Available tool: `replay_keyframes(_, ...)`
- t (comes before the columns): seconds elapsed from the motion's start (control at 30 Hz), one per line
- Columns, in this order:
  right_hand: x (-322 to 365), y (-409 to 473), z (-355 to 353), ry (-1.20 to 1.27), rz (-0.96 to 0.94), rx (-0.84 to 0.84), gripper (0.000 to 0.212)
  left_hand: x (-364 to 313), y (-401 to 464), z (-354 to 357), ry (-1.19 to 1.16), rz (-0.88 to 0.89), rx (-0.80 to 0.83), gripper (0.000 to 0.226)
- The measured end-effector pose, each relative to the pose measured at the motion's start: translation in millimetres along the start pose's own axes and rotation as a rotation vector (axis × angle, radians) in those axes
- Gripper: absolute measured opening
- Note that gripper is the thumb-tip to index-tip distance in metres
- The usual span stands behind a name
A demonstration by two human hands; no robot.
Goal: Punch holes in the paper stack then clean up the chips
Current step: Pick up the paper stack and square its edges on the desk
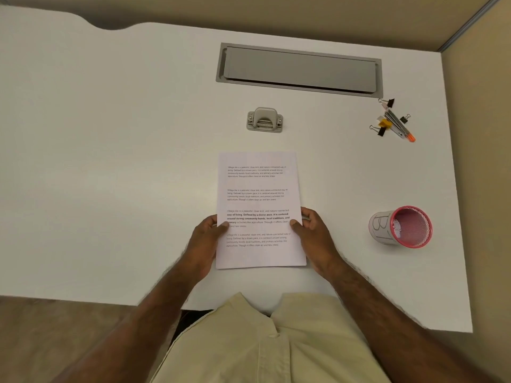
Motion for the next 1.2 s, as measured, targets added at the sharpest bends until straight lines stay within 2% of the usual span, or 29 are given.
replay_keyframes(0.1, 1, -10, -9, -0.146, -0.032, -0.059, 0.032, -1, -1, 1, -0.006, 0.012, -0.020, 0.017)
replay_keyframes(0.17, -7, -20, -14, -0.181, -0.007, -0.092, 0.044, -1, -2, 2, -0.007, 0.008, -0.032, 0.018)
replay_keyframes(0.3, -14, -32, 1, -0.284, -0.033, 0.043, 0.056, -1, -3, 2, -0.001, 0.007, -0.051, 0.019)
replay_keyframes(0.4, -13, -35, 5, -0.368, -0.085, 0.064, 0.053, -3, -5, 3, 0.019, 0.010, -0.047, 0.020)
replay_keyframes(0.5, -7, -29, -6, -0.464, -0.098, -0.045, 0.038, -5, -5, 2, 0.063, 0.014, -0.049, 0.021)
replay_keyframes(0.6, -4, -15, -19, -0.305, -0.013, -0.081, 0.024, -8, -6, -1, 0.096, -0.002, -0.047, 0.022)
replay_keyframes(0.7, -8, 0, -13, 0.042, 0.166, 0.057, 0.013, -13, -4, -4, 0.146, -0.031, -0.023, 0.022)
replay_keyframes(0.77, -2, 9, -9, 0.147, 0.220, 0.180, 0.017, -16, -1, -6, 0.184, -0.054, 0.001, 0.023)
replay_keyframes(0.87, 6, 20, -8, 0.169, 0.264, 0.313, 0.028, -20, 3, -11, 0.237, -0.078, 0.036, 0.021)
replay_keyframes(1.03, 8, 29, -3, 0.086, 0.305, 0.477, 0.024, -28, 9, -20, 0.316, -0.094, 0.065, 0.021)
replay_keyframes(1.2, 4, 27, 6, 0.080, 0.316, 0.504, 0.023, -37, 15, -24, 0.374, -0.096, 0.108, 0.023)
Point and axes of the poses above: each hand's wrist, its own y-axis towards the middle knuckle, its own z-axis out of the palm, x = y × z, the point moved 10 cm from there along y, towards the middle knuckle, and after that the axes turned 1 degree about -y, right-handed, at the moved point
